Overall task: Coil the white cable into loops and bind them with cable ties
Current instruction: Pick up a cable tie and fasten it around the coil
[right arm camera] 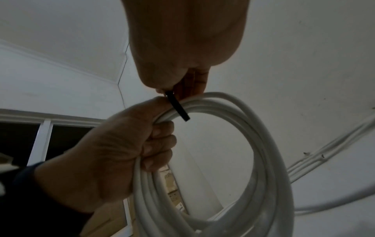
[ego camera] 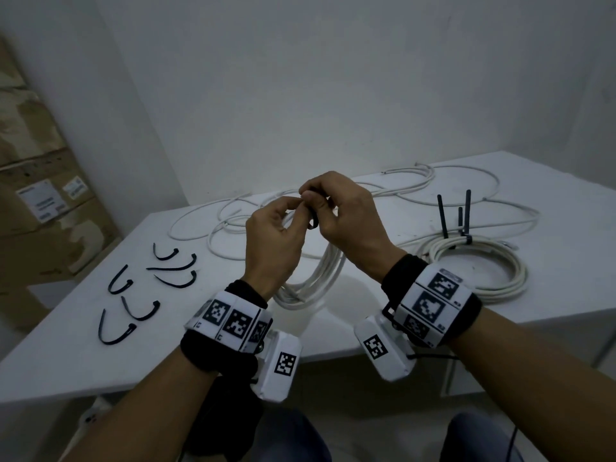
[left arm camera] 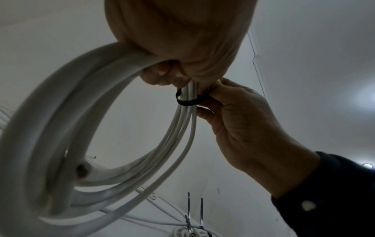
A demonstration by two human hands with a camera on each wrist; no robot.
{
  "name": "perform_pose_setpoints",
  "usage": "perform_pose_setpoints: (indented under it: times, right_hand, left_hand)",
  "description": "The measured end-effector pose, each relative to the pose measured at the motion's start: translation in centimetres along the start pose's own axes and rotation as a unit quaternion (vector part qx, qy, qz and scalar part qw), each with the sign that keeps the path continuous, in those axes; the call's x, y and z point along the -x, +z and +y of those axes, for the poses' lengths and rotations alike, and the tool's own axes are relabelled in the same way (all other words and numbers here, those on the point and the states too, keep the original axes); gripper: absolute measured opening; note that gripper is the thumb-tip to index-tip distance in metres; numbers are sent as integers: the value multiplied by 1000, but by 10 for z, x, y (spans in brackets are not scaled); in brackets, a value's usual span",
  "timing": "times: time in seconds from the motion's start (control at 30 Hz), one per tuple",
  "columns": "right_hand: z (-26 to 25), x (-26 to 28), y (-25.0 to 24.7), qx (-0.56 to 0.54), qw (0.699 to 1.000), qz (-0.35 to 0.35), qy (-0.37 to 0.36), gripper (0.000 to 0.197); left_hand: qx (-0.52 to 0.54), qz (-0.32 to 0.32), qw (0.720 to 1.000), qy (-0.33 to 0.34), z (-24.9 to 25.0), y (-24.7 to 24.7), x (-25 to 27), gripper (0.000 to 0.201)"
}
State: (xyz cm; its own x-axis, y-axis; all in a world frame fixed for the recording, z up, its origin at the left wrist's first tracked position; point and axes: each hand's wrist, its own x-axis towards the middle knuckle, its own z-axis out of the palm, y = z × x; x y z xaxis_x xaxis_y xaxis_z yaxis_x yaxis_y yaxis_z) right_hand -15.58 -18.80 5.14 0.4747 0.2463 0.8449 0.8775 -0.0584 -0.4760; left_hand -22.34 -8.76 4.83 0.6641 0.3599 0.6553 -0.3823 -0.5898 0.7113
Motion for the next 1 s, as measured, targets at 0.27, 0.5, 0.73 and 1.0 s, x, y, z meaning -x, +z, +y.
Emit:
perform_pose_setpoints:
  times: [0.27,0.5,0.73,1.0]
  right_hand:
    - [3,-5,-14,-28,996,-48,75,7]
    - [3,-21,-19,15,994,-82,70,10]
    - [-7,-54,-29,55,987,-136,70,9]
    - [-12,-62,-34,75,983,-152,76,13]
  left_hand:
    - [26,-34,998,-48,-8,-2,3,17]
    - [123,-61,984,-114,-1,-5,-1,20]
    - [170,-72,970,-155,5,-4,-4,27]
    - [159,-92,967,-179,17,0,-7,34]
